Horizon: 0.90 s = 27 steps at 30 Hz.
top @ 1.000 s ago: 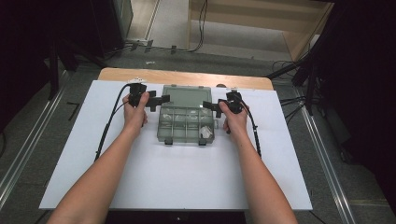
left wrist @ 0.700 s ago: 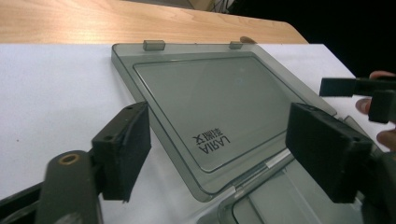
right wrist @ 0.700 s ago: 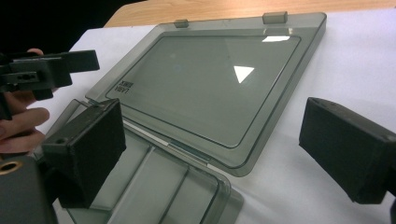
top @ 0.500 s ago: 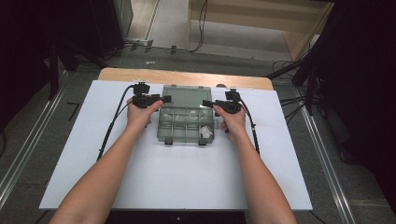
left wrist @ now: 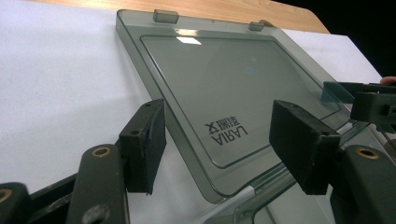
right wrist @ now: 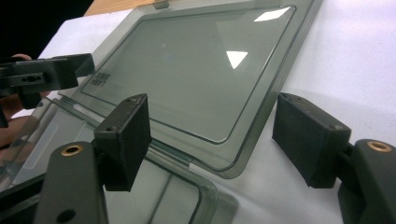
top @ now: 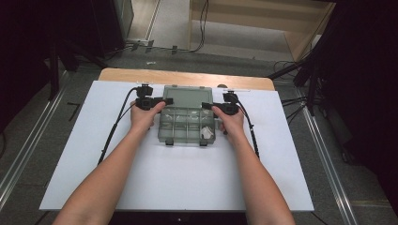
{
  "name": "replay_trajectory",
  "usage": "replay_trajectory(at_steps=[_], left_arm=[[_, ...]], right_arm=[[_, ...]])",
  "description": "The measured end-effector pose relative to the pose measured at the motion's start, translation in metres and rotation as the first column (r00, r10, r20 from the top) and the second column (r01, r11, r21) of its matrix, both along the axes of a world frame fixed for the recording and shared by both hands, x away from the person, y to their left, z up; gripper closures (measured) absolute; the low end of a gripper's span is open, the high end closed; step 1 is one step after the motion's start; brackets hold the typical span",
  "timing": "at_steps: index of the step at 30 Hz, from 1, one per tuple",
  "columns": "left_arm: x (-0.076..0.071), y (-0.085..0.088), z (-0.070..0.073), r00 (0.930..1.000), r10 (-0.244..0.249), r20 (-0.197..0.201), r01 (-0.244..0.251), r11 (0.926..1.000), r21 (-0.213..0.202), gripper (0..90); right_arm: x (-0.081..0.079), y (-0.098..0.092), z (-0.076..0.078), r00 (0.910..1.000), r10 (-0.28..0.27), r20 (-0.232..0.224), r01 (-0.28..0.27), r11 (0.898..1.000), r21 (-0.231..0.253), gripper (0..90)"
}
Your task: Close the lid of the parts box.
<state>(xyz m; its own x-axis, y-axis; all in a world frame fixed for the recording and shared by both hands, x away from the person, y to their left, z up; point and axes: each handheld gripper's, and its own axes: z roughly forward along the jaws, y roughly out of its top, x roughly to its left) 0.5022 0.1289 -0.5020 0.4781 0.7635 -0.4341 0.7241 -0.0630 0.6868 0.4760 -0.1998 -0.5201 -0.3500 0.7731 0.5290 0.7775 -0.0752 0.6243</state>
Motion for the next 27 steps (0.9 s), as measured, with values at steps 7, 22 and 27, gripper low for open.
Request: replay_trajectory(at_steps=[7, 22, 27], left_arm=[[0.002, -0.001, -0.005, 0.999, 0.016, -0.041, -0.016, 0.9998, -0.007, 35.7], [0.001, 0.005, -0.001, 0.9986, 0.046, -0.026, -0.047, 0.9976, -0.05, 58.2], [-0.001, 0.012, 0.006, 0.9993, 0.028, 0.023, -0.026, 0.997, -0.073, 69.6]], right_arm=[[0.002, -0.001, -0.002, 0.9999, -0.01, -0.006, 0.01, 1.0, 0.023, 28.2], [-0.001, -0.005, 0.001, 0.9993, -0.005, 0.036, 0.006, 1.0, -0.028, 53.4], [-0.006, -0.008, 0.011, 0.9957, -0.023, 0.09, 0.028, 0.998, -0.058, 65.6]])
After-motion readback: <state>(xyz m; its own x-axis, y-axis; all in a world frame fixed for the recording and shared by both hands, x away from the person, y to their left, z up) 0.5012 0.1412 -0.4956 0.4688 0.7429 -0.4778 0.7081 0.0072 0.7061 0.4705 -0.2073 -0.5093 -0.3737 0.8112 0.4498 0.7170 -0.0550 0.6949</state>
